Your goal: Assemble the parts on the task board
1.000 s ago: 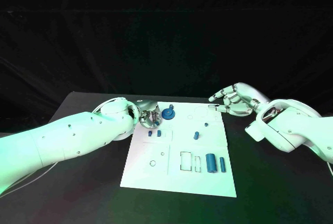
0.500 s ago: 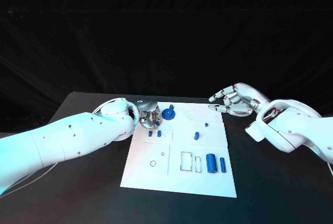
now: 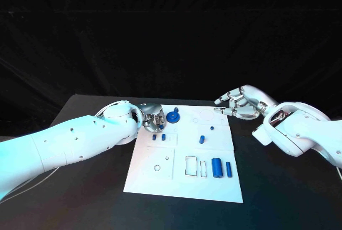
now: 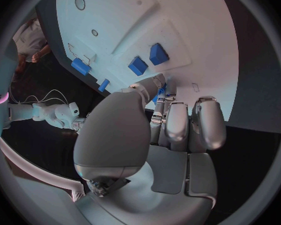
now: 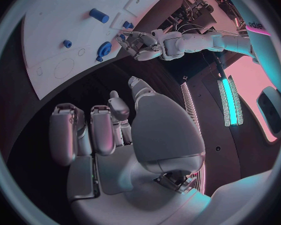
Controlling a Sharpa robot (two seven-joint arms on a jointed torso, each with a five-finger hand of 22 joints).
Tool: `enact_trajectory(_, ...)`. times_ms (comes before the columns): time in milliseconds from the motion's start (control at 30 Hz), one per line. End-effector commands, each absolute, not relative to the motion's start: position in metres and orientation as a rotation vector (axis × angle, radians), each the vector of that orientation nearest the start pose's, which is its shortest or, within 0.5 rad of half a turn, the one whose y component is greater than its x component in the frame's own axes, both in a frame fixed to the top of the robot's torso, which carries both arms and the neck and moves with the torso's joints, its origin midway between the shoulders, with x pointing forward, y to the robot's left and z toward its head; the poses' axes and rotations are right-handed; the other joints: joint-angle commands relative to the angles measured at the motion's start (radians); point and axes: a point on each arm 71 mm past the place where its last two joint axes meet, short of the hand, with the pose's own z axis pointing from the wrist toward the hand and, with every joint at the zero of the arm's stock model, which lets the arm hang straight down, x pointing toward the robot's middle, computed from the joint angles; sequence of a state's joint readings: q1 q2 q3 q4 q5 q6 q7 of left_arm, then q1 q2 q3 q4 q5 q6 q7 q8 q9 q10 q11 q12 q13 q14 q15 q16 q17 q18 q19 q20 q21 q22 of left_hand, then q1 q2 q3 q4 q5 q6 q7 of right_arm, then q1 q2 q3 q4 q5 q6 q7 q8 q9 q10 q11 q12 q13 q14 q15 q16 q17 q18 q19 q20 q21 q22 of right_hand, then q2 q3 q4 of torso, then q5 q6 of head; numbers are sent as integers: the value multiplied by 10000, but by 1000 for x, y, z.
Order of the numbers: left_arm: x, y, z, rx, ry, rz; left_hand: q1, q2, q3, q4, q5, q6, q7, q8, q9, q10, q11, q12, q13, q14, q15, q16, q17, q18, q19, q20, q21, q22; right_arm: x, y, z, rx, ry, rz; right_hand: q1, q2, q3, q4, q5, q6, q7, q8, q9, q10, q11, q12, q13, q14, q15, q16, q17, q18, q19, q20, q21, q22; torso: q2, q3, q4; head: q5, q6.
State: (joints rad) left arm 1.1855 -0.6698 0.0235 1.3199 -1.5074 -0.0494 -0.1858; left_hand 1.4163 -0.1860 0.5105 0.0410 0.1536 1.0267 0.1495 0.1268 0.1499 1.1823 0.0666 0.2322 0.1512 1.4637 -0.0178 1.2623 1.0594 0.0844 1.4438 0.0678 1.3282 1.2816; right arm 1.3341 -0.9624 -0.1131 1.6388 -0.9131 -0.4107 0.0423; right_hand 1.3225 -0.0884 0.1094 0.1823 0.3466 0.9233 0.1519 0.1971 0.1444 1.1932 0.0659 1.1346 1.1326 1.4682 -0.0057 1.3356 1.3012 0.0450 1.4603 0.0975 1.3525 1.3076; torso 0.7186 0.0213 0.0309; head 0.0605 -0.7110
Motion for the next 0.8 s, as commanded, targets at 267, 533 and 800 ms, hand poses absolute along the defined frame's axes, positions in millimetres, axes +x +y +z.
enact_trajectory(267,525,177,-200,2039,18763,-4908,-92,-1,-37,2,-15,-312,15,-272,-113,78,52,-132,25,75,66,85,-34,-138,-28,62,39,13,477,-229,-137,2556,16129,9462,197,-24,102,220,52,-205,-15,185,-116,-1793,-35,-3588,-3432,-46,-91,-1731,-1377,195,-250,-65,-727,824,-3,1,-2,-19,5)
enact_trajectory(533,525,192,-198,1767,18619,-4690,-88,-4,-27,-4,-12,-334,13,-307,-134,71,58,-176,25,72,71,94,-43,-136,-32,70,34,9,478,-228,-142,1356,16713,8499,825,-161,678,138,-488,60,10,248,-215,-1806,16,-6210,-5613,-49,-80,-2792,-2168,269,-334,-72,-1189,588,-5,-1,-5,0,16)
enact_trajectory(800,523,218,-181,987,18074,-4858,-124,-24,-18,20,-10,-180,-6,-261,-127,-42,77,-323,-7,65,88,108,-67,-125,-61,86,-7,-35,480,-224,-151,-937,17033,6530,1261,-393,1427,49,-897,758,-77,-49,-331,-1195,91,-8586,-7642,97,-51,-2950,-2281,199,-115,-57,-901,816,-17,0,14,-32,57)
